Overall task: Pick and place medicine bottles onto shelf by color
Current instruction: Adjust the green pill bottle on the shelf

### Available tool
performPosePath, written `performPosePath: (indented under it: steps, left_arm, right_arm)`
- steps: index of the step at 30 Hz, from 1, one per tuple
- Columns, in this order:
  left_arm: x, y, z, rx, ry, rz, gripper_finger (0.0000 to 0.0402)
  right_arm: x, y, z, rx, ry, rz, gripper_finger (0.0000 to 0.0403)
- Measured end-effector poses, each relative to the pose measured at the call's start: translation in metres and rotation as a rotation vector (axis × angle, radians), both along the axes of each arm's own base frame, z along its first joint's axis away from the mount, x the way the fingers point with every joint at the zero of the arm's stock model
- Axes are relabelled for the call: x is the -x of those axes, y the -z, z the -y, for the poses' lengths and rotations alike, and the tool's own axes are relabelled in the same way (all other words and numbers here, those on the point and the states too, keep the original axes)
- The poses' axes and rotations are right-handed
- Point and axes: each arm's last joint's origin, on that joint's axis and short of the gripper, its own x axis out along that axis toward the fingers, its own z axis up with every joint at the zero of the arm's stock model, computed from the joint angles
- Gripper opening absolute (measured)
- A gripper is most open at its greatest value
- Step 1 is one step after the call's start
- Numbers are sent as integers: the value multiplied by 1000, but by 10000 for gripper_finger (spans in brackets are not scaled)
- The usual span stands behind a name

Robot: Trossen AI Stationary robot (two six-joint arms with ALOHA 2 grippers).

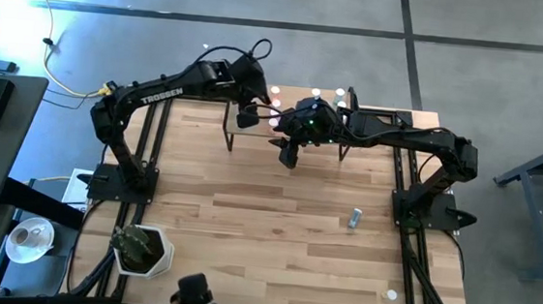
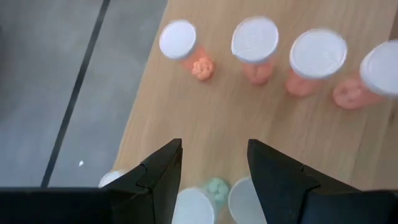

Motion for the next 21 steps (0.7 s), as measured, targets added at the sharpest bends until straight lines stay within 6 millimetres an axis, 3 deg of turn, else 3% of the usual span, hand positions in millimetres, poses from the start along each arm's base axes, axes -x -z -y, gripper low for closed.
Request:
performPosePath:
  steps: [21]
  left_arm:
    - [-2,5,3,-3,-9,-53,172]
  right_arm:
    - [0,0,0,-2,2,2,172]
